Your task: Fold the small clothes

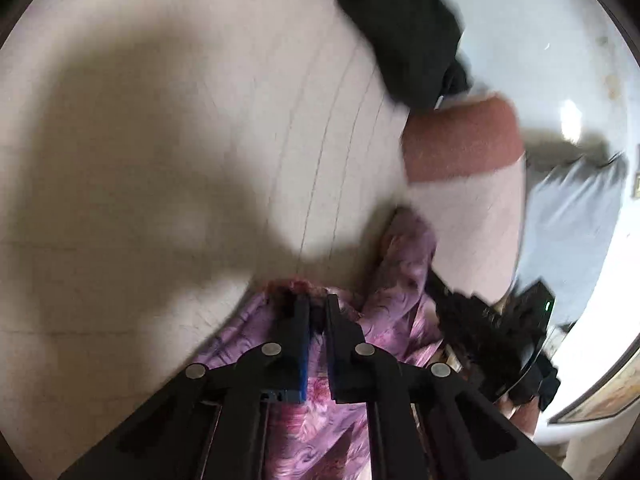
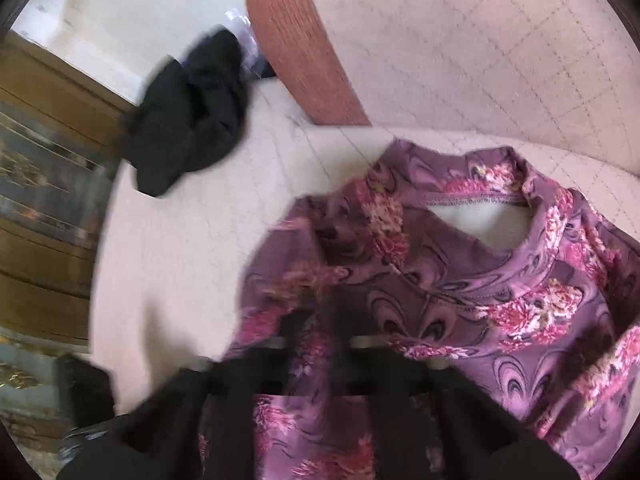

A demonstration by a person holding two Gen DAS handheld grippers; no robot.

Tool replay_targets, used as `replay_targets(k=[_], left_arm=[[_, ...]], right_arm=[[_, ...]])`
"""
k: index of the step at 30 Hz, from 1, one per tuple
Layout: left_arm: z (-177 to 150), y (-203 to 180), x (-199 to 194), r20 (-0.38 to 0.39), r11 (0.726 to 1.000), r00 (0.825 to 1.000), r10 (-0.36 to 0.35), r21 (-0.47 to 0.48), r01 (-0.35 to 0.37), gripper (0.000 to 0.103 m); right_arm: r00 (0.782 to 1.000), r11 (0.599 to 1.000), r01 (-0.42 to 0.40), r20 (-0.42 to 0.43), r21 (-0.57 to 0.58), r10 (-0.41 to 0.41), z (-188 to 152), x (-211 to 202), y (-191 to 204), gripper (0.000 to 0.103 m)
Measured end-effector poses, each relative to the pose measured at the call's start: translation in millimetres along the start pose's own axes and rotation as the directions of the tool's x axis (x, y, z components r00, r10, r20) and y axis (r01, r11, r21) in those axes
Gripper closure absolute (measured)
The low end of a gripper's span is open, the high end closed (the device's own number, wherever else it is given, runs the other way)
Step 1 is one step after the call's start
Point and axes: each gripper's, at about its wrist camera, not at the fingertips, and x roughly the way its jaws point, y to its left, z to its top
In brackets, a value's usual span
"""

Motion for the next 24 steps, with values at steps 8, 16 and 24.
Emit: replay_targets(k=[8, 16, 24], left_arm=[[15.8, 37.3, -0.7, 0.047, 0.995, 0.997, 0.055, -0.090, -0.051, 0.098], [19.7, 10.2, -47.2, 0.202, 0.994, 0.974, 0.106, 0.006, -0.110, 0.048], [-90.4, -54.7, -140.4, 0.361, 0.869, 0.922, 0.142, 0.400, -0.291, 0.027]], right_arm=[[0.990, 0.989, 0.127, 0.066, -0.071, -0.122, 0.5, 5.6, 22.4, 0.101], [0.981, 0.999, -0.020, 0.191, -0.032, 0.026, -30.2, -63.5, 1.9, 0.034], [0.931, 0.998, -0.056, 0.361, -0.006, 0.054, -222.7, -223.6, -48.7, 0.018]])
